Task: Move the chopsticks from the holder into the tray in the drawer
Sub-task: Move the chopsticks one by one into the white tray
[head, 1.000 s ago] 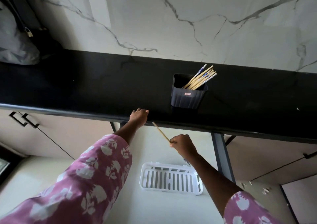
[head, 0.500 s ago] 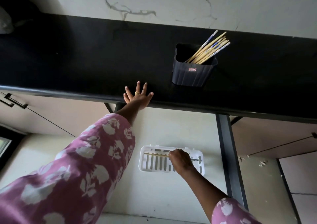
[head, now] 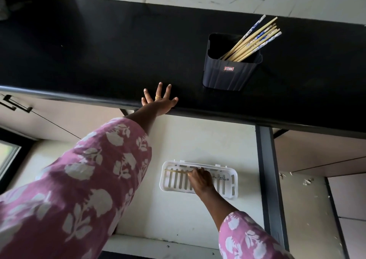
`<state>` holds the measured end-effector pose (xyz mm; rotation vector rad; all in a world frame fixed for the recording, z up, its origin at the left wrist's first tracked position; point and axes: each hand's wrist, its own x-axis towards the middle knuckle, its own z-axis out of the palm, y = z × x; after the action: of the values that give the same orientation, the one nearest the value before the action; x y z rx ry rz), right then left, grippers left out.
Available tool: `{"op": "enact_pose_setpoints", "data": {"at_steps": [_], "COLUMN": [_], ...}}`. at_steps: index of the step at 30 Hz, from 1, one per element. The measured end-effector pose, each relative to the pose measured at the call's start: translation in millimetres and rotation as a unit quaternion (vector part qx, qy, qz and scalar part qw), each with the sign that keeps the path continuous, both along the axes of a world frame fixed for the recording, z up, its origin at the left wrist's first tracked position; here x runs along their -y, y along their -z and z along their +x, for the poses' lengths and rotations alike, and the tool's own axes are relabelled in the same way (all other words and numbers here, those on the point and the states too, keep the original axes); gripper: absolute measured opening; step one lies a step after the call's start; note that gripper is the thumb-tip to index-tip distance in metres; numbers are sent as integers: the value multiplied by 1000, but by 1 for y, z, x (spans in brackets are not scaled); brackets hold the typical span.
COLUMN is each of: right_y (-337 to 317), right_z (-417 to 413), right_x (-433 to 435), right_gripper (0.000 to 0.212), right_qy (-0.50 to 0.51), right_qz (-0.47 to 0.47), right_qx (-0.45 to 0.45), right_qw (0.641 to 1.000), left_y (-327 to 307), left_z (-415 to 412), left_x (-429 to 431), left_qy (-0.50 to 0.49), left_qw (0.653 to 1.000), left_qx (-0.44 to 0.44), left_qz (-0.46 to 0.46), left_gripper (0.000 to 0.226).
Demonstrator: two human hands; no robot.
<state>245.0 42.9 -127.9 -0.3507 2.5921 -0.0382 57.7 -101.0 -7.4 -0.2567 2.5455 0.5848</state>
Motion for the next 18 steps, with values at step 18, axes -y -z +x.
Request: {"op": "enact_pose_setpoints", "data": {"at_steps": [18], "right_y": [-41], "right_z": [-3], "right_x": [-27], "right_gripper": [27], "right_qy": [-101], "right_qz": [-67], "right_qx": [-205], "right_qw": [971], "left_y": [-2], "left_z": [3], "left_x": [-1], "left_qy": [-6], "left_qw": [1000], "left_qx": [6], "left_qz": [-6], "left_gripper": [57]}}
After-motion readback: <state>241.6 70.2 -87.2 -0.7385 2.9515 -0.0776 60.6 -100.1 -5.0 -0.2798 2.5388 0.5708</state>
